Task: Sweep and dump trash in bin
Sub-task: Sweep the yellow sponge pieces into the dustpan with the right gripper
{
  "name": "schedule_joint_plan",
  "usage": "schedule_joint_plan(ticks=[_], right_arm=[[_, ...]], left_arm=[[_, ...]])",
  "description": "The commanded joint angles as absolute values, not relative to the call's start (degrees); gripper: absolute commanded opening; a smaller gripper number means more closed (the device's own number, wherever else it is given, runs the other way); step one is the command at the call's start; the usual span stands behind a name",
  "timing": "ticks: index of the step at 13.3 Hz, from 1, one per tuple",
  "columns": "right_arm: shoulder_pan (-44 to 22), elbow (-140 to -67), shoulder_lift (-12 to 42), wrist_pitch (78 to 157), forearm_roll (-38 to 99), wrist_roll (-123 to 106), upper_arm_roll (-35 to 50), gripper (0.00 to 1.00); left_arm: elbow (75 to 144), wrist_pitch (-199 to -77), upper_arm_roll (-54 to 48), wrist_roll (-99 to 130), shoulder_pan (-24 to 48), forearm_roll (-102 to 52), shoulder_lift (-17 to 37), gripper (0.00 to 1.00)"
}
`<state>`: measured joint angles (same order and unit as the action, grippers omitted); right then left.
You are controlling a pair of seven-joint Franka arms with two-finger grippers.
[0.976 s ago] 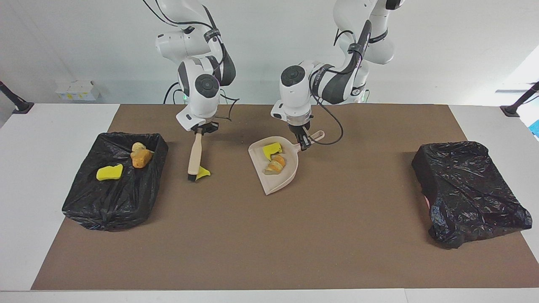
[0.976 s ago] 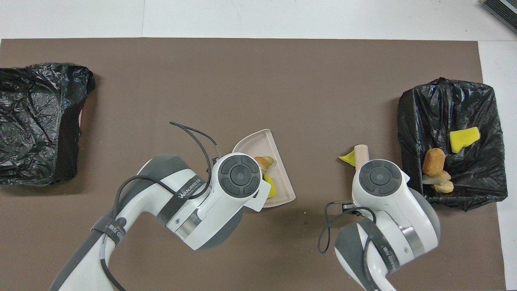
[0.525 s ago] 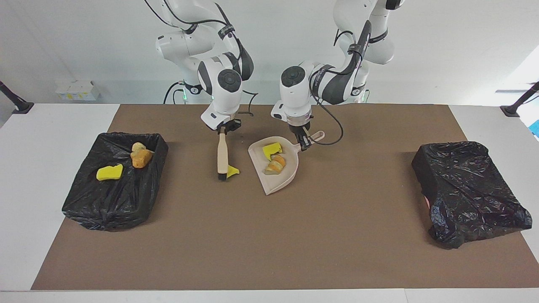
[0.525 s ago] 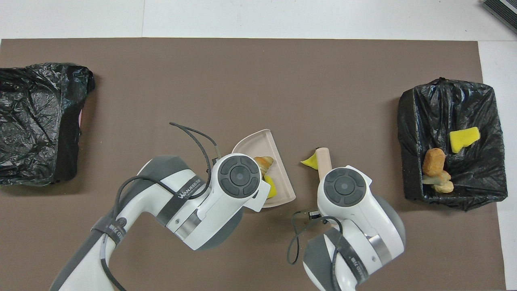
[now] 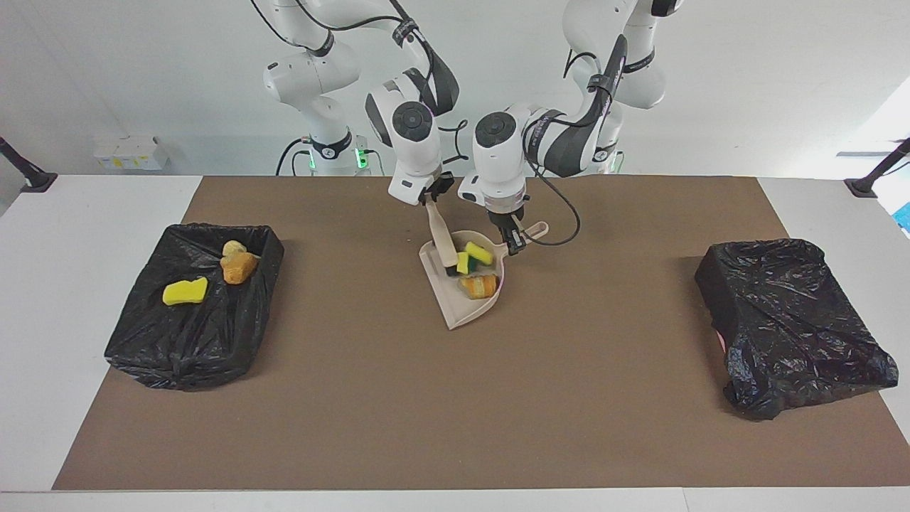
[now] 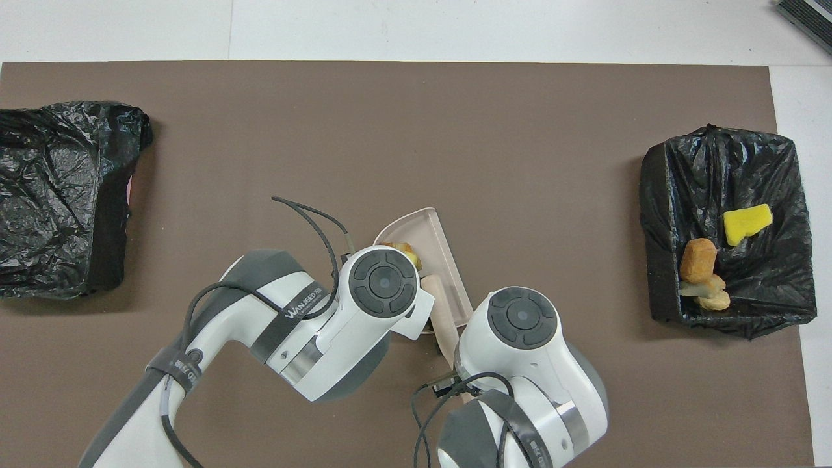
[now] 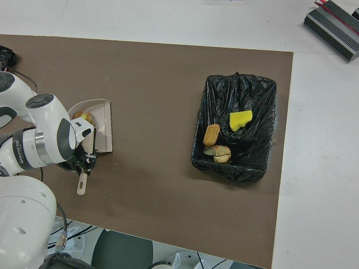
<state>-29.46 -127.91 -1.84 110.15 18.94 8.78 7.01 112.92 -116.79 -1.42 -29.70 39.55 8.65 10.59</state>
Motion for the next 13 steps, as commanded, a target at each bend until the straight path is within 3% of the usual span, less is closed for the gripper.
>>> schedule_joint_plan(ticks=[1,8,13], right_arm=[[-28.2,-122.5,-1.4,102.4,21.2,5.5,6.7,0.0],[-20.1,-116.8,-2.0,93.0,11.7,4.0,6.2,0.0],[-22.8,-119.9,-5.7,91.1,8.1,15.1,6.8,0.0]], left_arm=[[115.0,-118.9,-1.2,-33.0,38.2,8.9,9.3,0.0],[114.5,-118.8,-1.1,-37.9,36.3,8.8,9.3,0.0],[114.3,-117.7,-1.1,-42.4,32.4,8.8,7.1,0.0]])
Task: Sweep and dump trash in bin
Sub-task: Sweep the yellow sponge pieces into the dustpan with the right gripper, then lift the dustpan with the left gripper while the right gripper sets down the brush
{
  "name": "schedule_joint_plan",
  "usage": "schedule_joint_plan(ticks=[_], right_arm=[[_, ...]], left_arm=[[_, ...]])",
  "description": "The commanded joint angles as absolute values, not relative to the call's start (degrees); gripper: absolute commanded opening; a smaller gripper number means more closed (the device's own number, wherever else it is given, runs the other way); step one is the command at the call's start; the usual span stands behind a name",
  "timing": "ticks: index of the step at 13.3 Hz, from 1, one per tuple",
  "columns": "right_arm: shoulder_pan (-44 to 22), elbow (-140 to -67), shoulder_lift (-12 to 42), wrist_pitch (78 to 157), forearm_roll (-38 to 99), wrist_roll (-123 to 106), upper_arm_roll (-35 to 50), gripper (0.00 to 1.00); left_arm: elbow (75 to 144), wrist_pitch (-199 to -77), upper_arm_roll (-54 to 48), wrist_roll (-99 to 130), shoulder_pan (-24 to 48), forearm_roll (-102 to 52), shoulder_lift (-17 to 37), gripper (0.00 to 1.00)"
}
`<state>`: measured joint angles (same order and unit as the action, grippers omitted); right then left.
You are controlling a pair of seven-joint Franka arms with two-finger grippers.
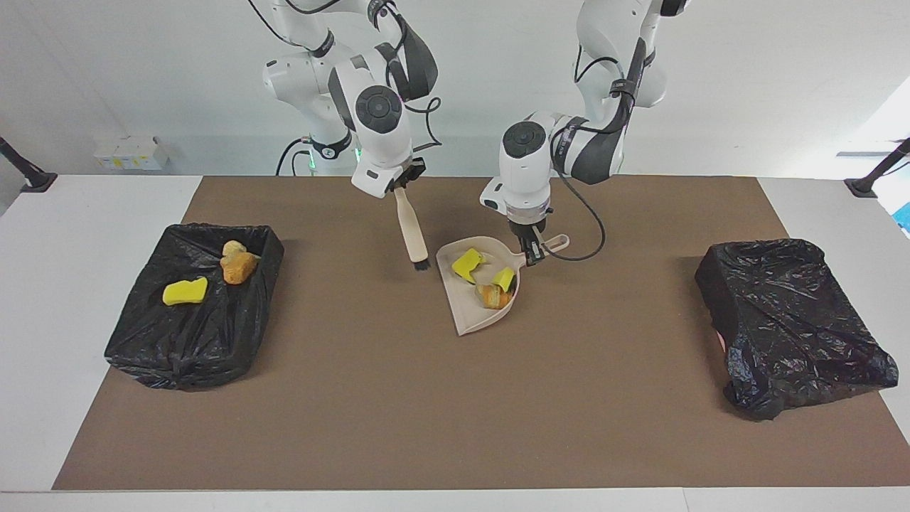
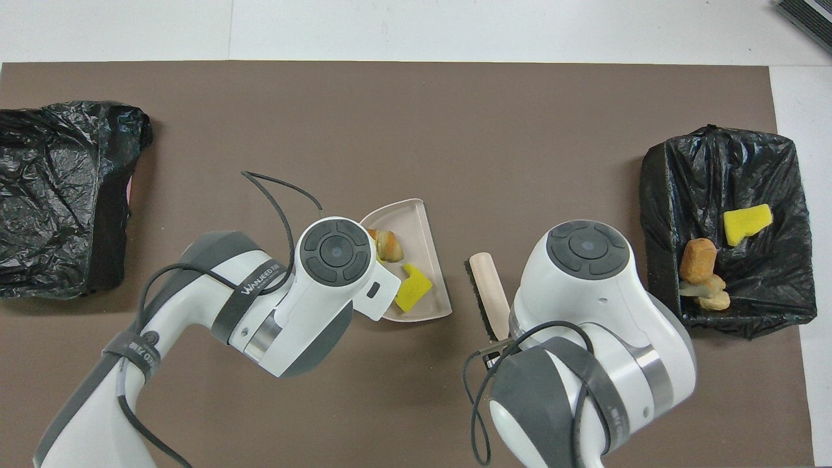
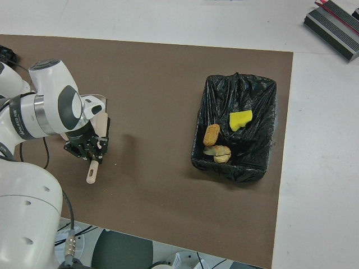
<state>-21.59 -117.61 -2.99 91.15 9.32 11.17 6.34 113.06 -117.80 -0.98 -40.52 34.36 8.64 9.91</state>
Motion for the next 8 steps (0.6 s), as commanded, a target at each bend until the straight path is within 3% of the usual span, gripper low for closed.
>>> schedule_joint_plan(ticks=[1,4,8], right_arm=[[-22.9,-120.4,-6.0,91.1,8.0,16.6,6.8,0.0],[-23.2,-122.0,-7.2,92.3,8.1,18.0,7.0,0.0],[-31.6,-122.5,-5.8,95.9,8.1,29.8,7.0,0.0]], left_arm=[[114.3,-117.6,-1.1,-44.4,31.0,8.8,5.9,0.0],[114.3,-113.9,-1.1,-51.0,26.8,8.7,1.7,0.0],[114.3,-109.1,-0.9,-58.5,18.7,8.7,-3.6,0.0]])
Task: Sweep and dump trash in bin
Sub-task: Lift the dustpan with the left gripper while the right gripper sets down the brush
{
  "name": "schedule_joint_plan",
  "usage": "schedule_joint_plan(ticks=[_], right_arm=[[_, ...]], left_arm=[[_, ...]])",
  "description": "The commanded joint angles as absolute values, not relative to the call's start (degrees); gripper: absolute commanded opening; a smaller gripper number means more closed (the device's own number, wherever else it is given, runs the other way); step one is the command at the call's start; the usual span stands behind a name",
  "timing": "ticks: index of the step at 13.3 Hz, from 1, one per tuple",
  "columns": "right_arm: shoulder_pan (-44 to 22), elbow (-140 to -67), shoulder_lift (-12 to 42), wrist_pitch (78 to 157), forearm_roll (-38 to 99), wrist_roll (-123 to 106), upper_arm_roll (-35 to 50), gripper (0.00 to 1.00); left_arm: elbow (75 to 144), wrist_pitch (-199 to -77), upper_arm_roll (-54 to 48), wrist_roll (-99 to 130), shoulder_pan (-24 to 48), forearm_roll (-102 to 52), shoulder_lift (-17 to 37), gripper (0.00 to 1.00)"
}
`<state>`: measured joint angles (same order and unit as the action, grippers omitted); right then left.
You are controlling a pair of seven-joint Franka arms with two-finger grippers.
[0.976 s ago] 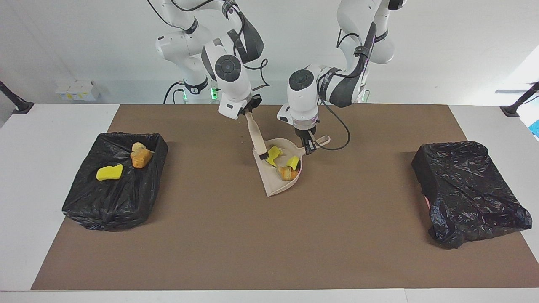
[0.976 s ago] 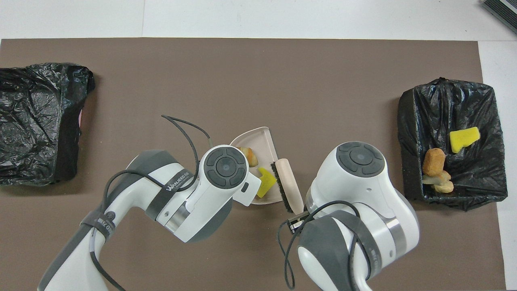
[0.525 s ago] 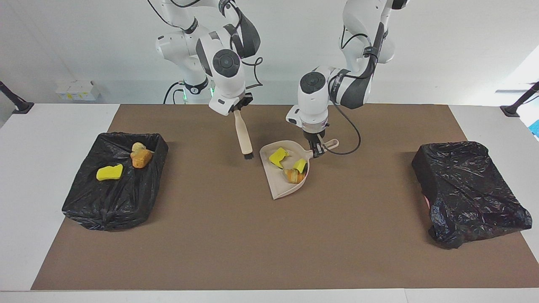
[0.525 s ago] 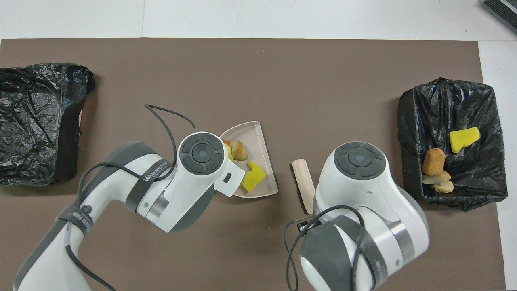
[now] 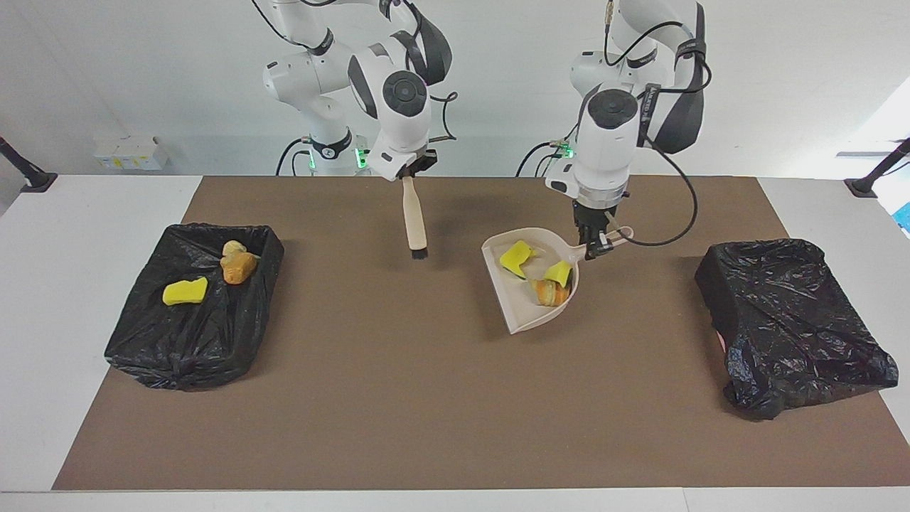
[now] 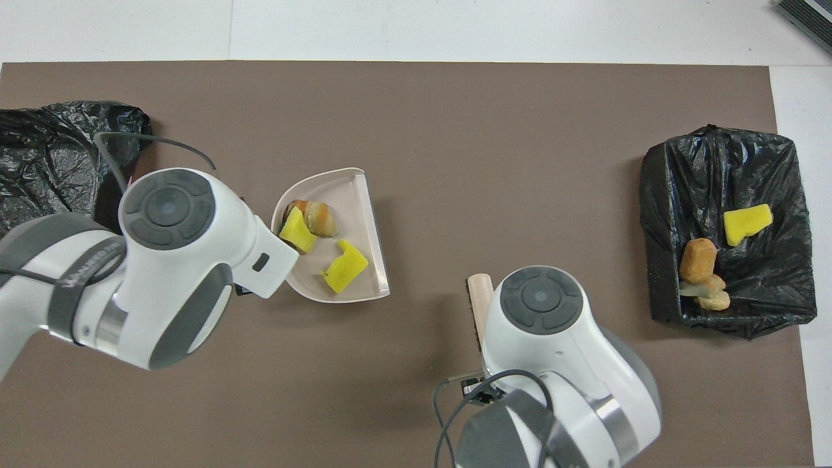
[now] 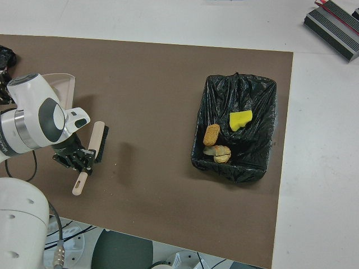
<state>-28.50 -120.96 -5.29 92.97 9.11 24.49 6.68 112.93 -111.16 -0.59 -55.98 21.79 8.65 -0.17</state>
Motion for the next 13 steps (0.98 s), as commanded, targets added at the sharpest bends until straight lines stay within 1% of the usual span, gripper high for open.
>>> schedule_joint_plan(ticks=[1,3,6,11,13], right_arm=[[-33.3,-122.4,-5.1,96.8,8.4,31.8,7.0,0.0],[-36.5,-121.9,-3.3,98.7,9.1,35.2,7.0,0.0],[-40.5,-121.9,-0.2,101.9,9.6,40.0,7.3,0.0],[-47.8,-121.9,5.5,110.9,12.4,45.5,7.4,0.0],[-48.6,-121.6,6.3,114.6,12.6,46.3,7.4,0.0]], left_arm=[[114.3,-107.1,-0.7,-59.1,16.4,8.7,-4.6,0.0],[114.3,-105.9,-0.6,-64.6,12.3,8.7,-6.1,0.0],[112.9,-105.9,-0.4,-75.0,5.7,8.7,-6.2,0.0],[110.2,-108.5,-0.3,-89.1,-6.0,6.3,-4.9,0.0],[109.3,-111.0,-0.3,-94.9,-10.5,5.5,-4.0,0.0]])
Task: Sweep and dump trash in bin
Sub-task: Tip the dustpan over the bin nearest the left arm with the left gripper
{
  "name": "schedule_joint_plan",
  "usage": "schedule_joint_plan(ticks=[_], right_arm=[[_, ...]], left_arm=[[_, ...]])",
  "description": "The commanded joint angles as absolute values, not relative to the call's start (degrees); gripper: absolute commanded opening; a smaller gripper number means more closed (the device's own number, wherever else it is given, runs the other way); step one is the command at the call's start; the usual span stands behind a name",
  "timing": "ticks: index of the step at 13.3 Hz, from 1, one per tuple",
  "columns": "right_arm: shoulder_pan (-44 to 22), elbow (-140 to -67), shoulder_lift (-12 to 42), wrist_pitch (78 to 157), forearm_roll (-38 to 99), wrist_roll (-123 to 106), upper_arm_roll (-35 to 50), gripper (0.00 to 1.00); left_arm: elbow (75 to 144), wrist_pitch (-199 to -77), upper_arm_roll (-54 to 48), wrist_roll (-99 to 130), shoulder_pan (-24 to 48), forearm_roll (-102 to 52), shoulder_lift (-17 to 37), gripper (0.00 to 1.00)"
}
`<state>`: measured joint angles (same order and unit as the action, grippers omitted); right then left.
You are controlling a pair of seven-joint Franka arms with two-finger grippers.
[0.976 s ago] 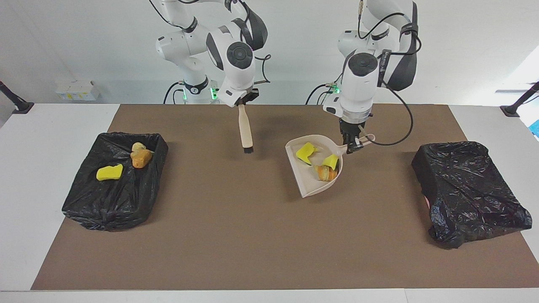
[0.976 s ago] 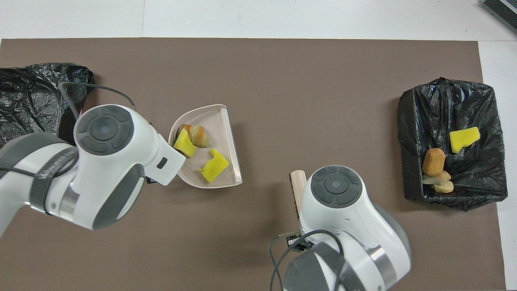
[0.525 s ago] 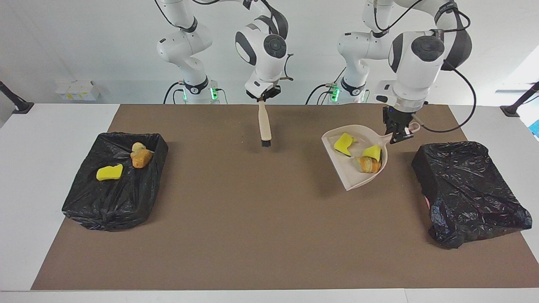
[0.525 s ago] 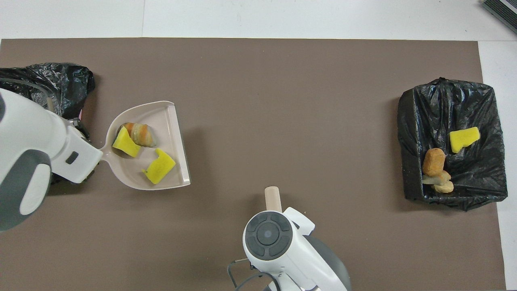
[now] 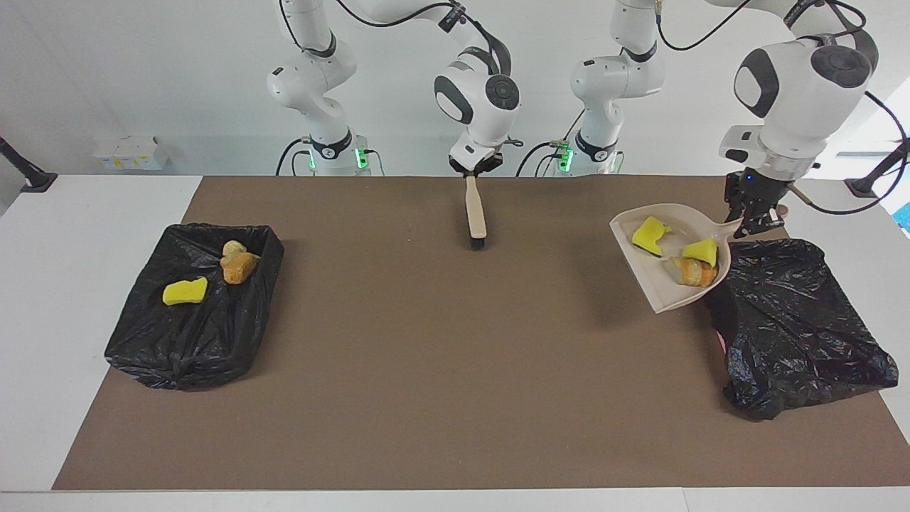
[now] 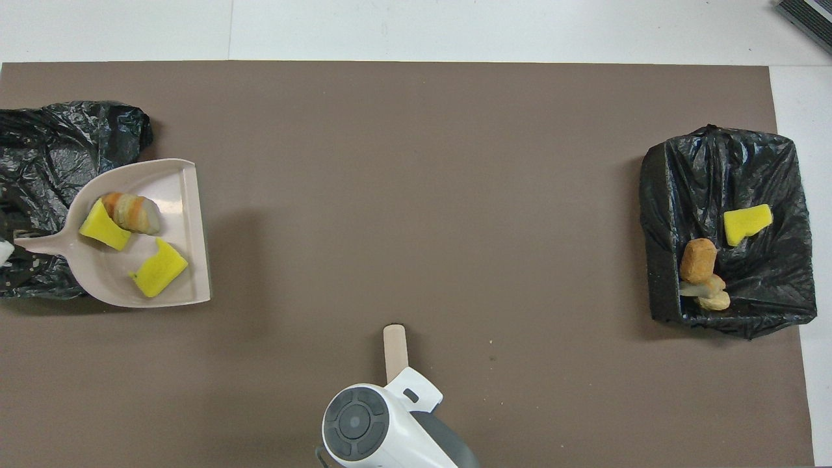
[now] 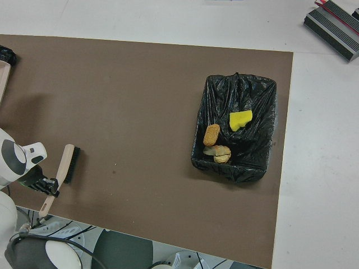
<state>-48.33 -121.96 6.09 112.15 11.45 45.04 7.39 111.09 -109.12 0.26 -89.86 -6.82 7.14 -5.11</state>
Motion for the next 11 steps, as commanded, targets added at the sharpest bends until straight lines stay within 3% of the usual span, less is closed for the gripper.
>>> schedule_joint_plan(ticks=[1,6,9,11], right_arm=[[-48.4,-121.2,6.9,115.0,12.6,46.2,7.4,0.0],[-48.0,-118.9,9.0,115.9,12.0,46.9,7.2,0.0],[-46.9,-116.5,10.5,116.3,11.3,46.6,7.1,0.0],[-46.9,-116.7,10.5,116.5,11.8,46.8,7.1,0.0]], left_arm=[[109.3,-112.1,-0.3,-98.0,-13.1,5.5,-4.0,0.0],[100.5,-115.0,-0.1,-109.8,-19.5,6.6,2.8,0.0],[97.7,-115.4,-0.1,-109.3,-18.5,23.2,4.7,0.0],[97.8,-116.7,-0.1,-108.9,-18.2,26.2,4.7,0.0]])
